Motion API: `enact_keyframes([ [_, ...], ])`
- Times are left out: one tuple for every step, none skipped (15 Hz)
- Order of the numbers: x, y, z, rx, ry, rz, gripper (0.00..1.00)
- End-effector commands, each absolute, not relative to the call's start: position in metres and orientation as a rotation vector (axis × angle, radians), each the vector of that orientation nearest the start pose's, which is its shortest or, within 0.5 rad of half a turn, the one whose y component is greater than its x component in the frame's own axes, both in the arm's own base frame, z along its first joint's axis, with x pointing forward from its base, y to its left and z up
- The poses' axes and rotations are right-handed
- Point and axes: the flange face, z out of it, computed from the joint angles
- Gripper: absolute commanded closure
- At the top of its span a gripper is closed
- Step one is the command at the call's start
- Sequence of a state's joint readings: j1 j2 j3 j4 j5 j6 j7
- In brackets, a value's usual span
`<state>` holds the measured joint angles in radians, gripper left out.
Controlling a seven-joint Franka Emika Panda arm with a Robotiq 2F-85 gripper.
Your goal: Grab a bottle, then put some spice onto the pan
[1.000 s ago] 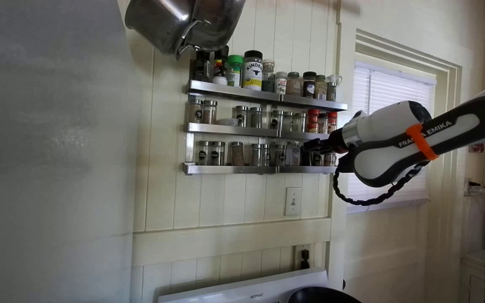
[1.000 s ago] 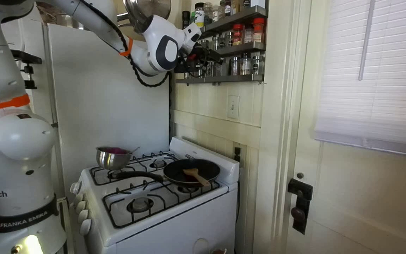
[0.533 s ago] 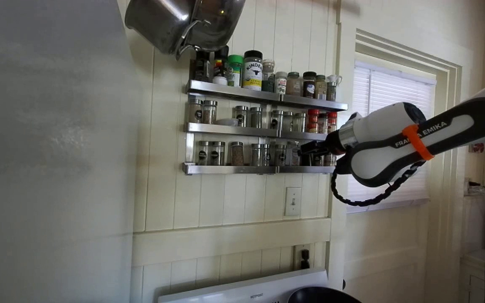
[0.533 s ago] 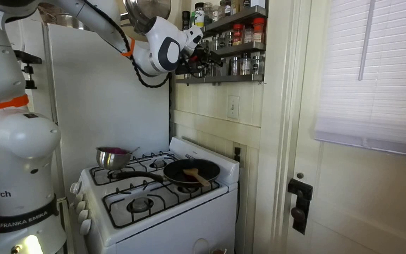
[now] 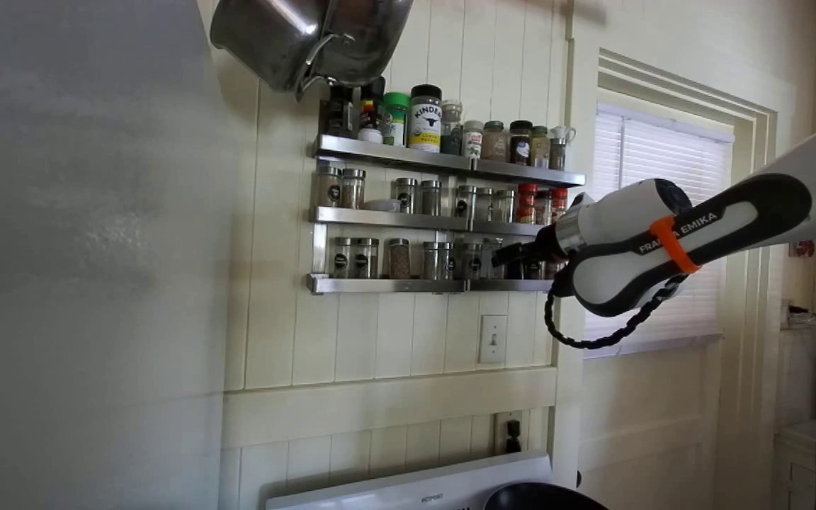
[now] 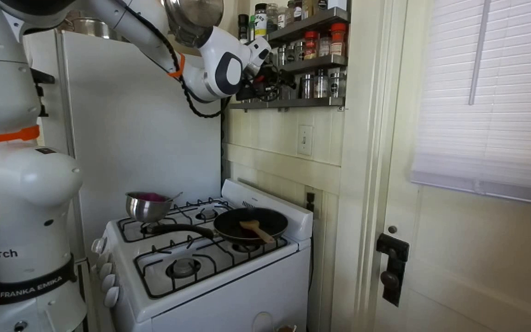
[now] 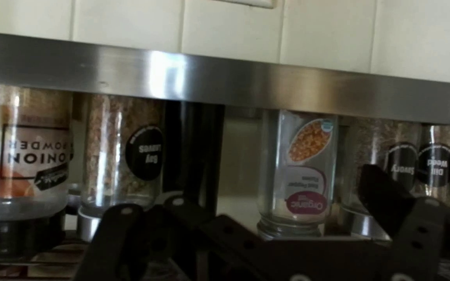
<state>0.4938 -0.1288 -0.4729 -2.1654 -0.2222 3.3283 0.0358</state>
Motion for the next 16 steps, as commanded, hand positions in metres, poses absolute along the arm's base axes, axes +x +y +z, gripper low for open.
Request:
enact_keyframes([
  [0.569, 0.027, 0.601, -2.555, -0.285, -1.884, 0.00],
  [0.572, 0.028, 0.601, -2.558, -0.289, -1.888, 0.00],
  [0.574, 0.029, 0.600, -2.560, -0.293, -1.890, 0.00],
  [0.576, 0.030, 0.600, -2.562, -0.296, -1.892, 0.00],
  [0.578, 0.031, 0.599, -2.564, -0.301, -1.892, 0.00],
  [0.579, 0.032, 0.599, -2.566, -0.306, -1.893, 0.00],
  [0.581, 0.033, 0.598, -2.568, -0.312, -1.893, 0.00],
  [0.582, 0.034, 0.597, -2.571, -0.317, -1.891, 0.06],
  [0.583, 0.035, 0.595, -2.575, -0.323, -1.888, 0.26],
  [0.584, 0.037, 0.594, -2.578, -0.330, -1.887, 0.34],
  [0.585, 0.038, 0.593, -2.581, -0.337, -1.885, 0.42],
  [0.586, 0.040, 0.592, -2.584, -0.344, -1.883, 0.50],
  [0.587, 0.041, 0.590, -2.587, -0.352, -1.880, 0.58],
  [0.588, 0.043, 0.589, -2.588, -0.360, -1.879, 0.65],
  [0.589, 0.044, 0.588, -2.590, -0.362, -1.874, 0.73],
  [0.590, 0.047, 0.588, -2.590, -0.373, -1.873, 0.77],
])
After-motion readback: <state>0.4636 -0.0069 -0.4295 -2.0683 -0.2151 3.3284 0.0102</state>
